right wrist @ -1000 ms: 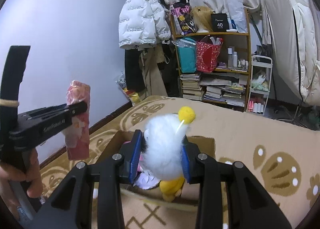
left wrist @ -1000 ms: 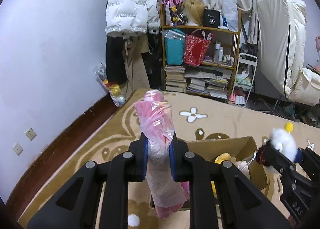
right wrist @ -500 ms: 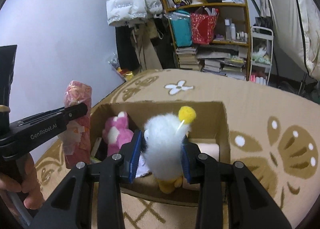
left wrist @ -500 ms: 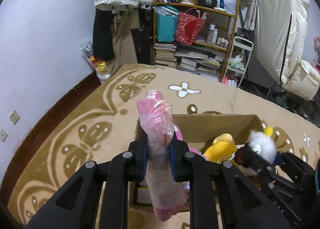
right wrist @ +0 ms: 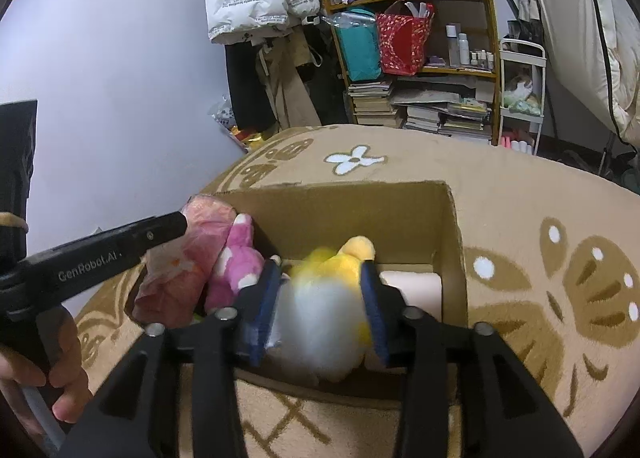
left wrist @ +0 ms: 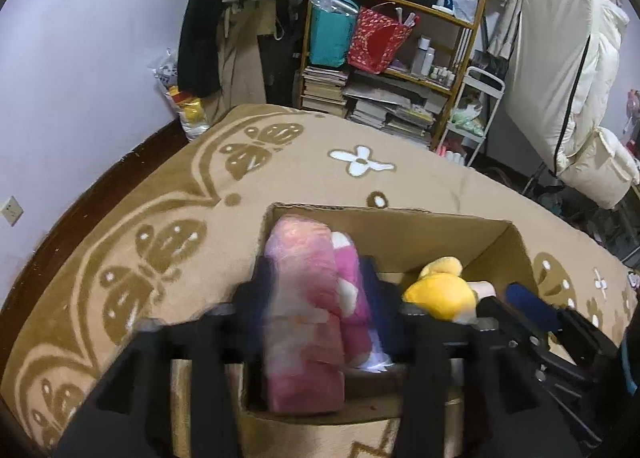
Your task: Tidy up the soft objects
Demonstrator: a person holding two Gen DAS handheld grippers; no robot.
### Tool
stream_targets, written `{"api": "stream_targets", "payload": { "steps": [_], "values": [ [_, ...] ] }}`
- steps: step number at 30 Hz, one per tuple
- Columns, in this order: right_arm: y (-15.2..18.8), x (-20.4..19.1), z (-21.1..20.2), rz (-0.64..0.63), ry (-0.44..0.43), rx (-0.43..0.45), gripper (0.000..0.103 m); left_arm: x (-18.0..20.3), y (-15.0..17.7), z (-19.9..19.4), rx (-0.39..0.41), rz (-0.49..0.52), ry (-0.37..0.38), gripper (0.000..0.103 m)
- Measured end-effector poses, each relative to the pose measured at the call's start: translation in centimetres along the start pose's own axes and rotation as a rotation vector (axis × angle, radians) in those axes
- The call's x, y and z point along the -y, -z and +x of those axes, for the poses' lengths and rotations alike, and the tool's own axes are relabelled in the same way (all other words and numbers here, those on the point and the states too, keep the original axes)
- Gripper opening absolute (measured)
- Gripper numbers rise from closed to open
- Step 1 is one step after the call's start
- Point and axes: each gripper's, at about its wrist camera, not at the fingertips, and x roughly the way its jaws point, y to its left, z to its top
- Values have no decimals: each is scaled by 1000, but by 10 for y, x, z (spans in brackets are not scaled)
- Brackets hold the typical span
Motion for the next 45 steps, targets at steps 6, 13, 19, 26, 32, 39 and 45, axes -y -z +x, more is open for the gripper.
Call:
{"api": "stream_targets", "payload": {
  "steps": [6, 13, 19, 26, 32, 39, 45],
  "values": [
    [-5, 1, -9, 20, 1, 16, 77, -6, -2, -15, 25, -4, -64, 86],
    [-7, -1, -25, 40, -9, 34, 102, -16, -2, -35, 23, 0, -138, 102],
    [-12, -8, -46, 38, -7, 61, 103, -22, 3, -62, 36, 7, -180, 103],
    [-15, -23, -79, -7, 3, 109, 103, -28, 8, -102, 82, -1, -196, 103],
    [-14, -36, -113, -49, 14, 156, 103, -26, 16, -153, 182, 25, -192, 103],
    [-7, -41, -156, -60, 20, 220, 103, -15, 31, -205, 297, 60, -201, 103],
    [1, -42, -193, -64, 23, 277, 103, -14, 47, -238, 380, 65, -180, 103]
  ]
}}
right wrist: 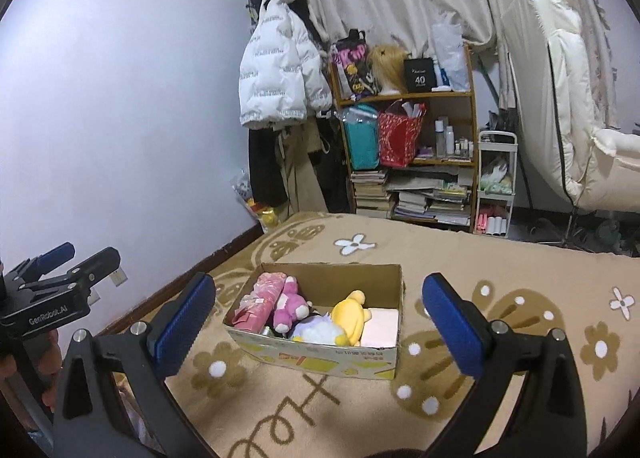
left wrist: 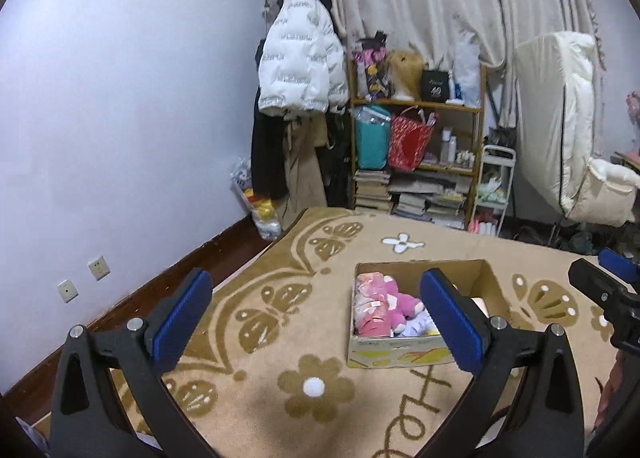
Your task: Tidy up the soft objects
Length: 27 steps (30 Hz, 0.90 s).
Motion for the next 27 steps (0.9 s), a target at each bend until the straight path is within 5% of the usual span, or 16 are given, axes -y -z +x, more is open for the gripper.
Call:
{"api": "stream_targets", "payload": {
  "steps": [16, 27],
  "values": [
    [33, 3, -25, -19, 44, 120, 103, -16, 40, -2, 72, -65, 53, 103],
    [64, 19, 8, -11, 48, 45, 103, -9, 54, 29, 17, -41, 27, 103]
  ]
}}
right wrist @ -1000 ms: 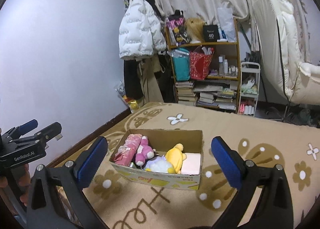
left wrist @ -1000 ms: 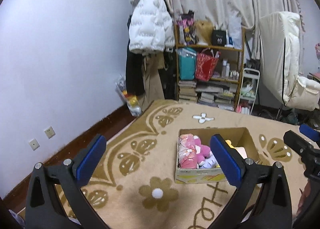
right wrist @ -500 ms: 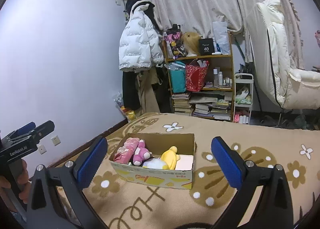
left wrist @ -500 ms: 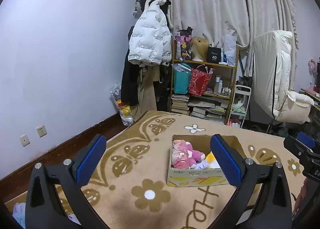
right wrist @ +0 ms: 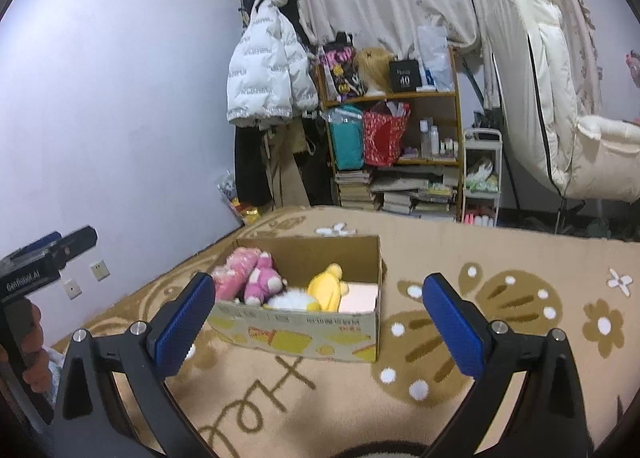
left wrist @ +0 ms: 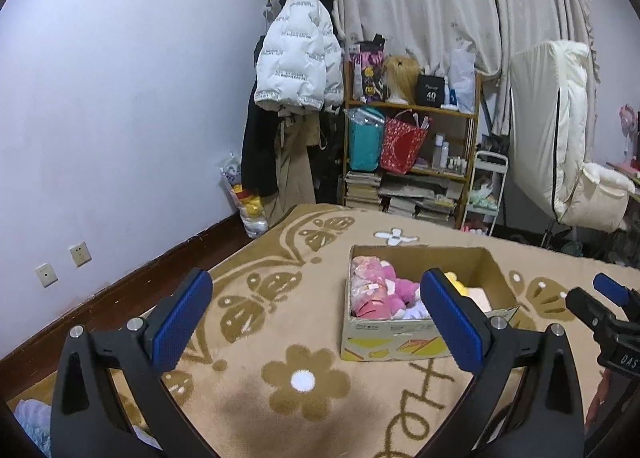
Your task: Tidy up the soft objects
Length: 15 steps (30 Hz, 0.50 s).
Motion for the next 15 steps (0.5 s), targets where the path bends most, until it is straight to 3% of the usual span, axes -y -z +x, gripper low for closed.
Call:
{"api": "stream_targets", "payload": {
  "steps": [15],
  "values": [
    [21, 14, 18, 11, 27, -74, 103, 17, 18, 27, -66, 68, -15, 103]
  ]
}}
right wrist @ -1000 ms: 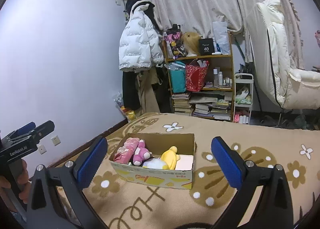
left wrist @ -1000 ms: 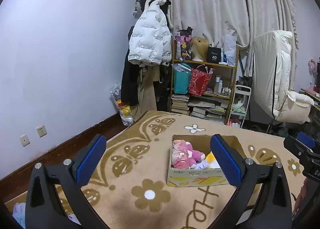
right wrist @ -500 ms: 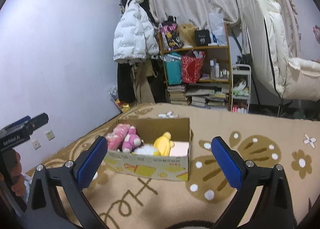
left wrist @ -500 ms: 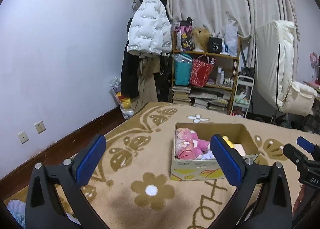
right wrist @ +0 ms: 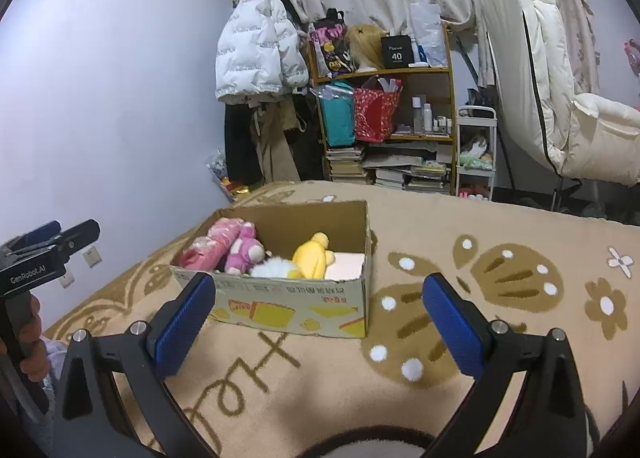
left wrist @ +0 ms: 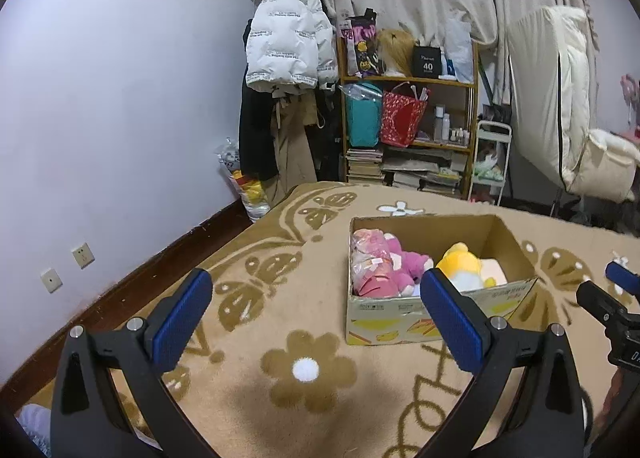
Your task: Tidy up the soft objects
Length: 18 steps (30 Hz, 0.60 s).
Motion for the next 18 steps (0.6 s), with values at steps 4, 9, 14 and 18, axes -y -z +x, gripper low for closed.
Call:
{"api": "stream_targets", "payload": {
  "steps": [4, 9, 14, 18],
  "values": [
    [2, 1, 3, 4, 9, -17, 103, 3, 2, 1, -9, 20, -6, 103],
    [5, 3, 3, 12, 18, -17, 103, 5, 3, 3, -20, 27, -17, 103],
    [5, 4, 3, 16, 20, -17, 103, 5, 3, 1, -15, 31, -14, 103],
    [5, 5, 2, 17, 18, -18, 103, 5, 3, -1, -7, 36, -21, 103]
  ]
}}
